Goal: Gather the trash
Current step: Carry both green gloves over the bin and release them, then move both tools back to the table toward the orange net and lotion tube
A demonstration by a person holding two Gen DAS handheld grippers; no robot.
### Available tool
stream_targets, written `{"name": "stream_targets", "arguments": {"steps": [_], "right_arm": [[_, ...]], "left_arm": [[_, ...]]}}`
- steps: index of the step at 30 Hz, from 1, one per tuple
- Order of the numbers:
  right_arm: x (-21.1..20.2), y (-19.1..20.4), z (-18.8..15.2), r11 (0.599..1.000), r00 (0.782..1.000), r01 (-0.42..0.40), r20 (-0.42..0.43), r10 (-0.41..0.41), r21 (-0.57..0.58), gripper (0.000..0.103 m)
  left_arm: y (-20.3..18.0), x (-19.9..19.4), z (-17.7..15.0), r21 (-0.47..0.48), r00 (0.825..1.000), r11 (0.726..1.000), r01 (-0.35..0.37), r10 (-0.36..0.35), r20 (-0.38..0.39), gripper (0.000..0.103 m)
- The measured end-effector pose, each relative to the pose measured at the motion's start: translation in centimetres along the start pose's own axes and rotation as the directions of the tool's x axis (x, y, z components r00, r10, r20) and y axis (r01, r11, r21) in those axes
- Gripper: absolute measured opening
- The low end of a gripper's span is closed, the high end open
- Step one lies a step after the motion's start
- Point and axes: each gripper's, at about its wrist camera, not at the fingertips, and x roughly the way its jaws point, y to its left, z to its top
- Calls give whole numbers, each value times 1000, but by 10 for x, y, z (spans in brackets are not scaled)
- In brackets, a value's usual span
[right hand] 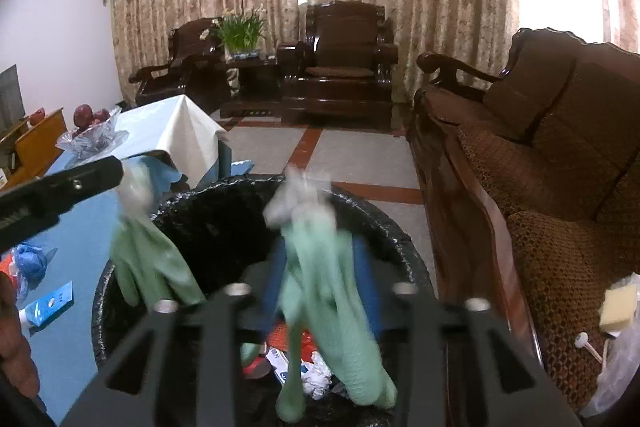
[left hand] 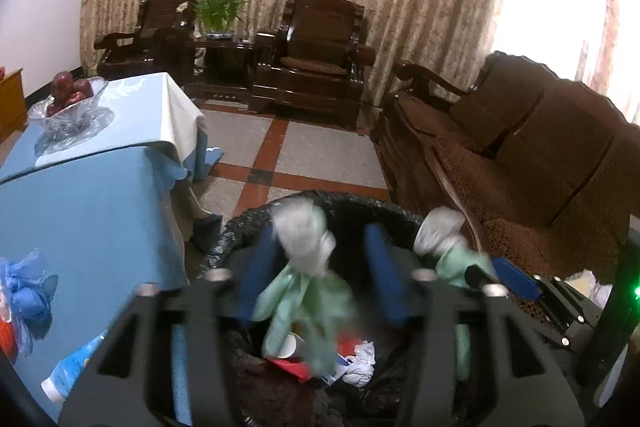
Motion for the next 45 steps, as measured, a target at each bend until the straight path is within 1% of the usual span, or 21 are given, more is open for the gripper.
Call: {"name": "stream_targets", "arguments": {"steps": [1,2,3,6,8,9,12,15,18,19,21,22,25,26,28,32,34,36,40,42,45], "right_arm": [[-2,2,-1,1000,1000,6,8,-6,0,49],[-5,3,0,1000,1000,8,17,-8,-1,55],[-6,4,0,1000,1000,9,22,-9,-1,65],[-13,12,3,1000,999,9,45,-9,6,84],[-19,22,7,1000,998,-5,60,5,12,94],[-21,27,10,1000,998,-13,63,12,10,95],[-23,53,12,998,996,-61,62,61,-6,97],[-26,89,14,988,987,-149,48,150,-32,97],[-28,127,12,974,975,-215,38,218,-77,97],[-28,137,11,969,971,-231,34,235,-86,97],[-29,161,7,956,960,-275,22,279,-105,97],[-30,173,5,949,954,-295,17,299,-114,97],[-32,209,0,926,936,-347,10,352,-150,97],[-33,221,-2,918,930,-362,7,368,-163,97],[-34,241,-9,905,920,-385,-2,391,-181,97],[-36,278,-32,875,905,-417,-19,426,-246,97],[-37,291,-45,861,900,-425,-30,434,-281,97],[-36,303,-56,850,896,-435,-47,442,-298,97],[-33,317,-76,832,882,-469,-109,459,-294,97],[-33,323,-83,834,889,-456,-111,445,-311,97],[-29,333,-91,831,889,-458,-141,436,-315,97]], "left_arm": [[2,-2,0,4,1000,1000,-11,11,10,57],[4,-6,0,10,1000,1000,-21,21,18,57],[6,-9,1,10,999,1000,-27,27,22,58],[20,-22,2,6,997,998,-62,62,46,64],[32,-33,2,1,993,995,-99,99,61,69],[42,-40,1,-6,991,993,-116,116,66,71],[68,-60,-4,-28,982,984,-176,177,72,75],[103,-82,-13,-62,965,967,-248,252,67,76],[139,-106,-24,-105,940,938,-329,336,54,76],[148,-112,-26,-117,935,932,-344,352,52,76],[172,-128,-32,-143,912,906,-397,407,45,76],[178,-136,-33,-151,904,897,-414,425,44,76],[204,-158,-43,-174,869,860,-480,493,41,76],[214,-165,-47,-181,854,844,-506,519,36,76],[233,-180,-56,-202,830,816,-541,557,25,76],[259,-196,-72,-208,792,775,-596,611,7,76],[268,-199,-78,-217,781,761,-612,625,-12,76],[274,-202,-87,-228,774,750,-621,632,-28,76],[286,-203,-102,-232,758,729,-644,649,-64,76],[289,-204,-110,-236,754,723,-649,652,-76,76],[296,-207,-123,-249,752,716,-652,652,-95,76]]}}
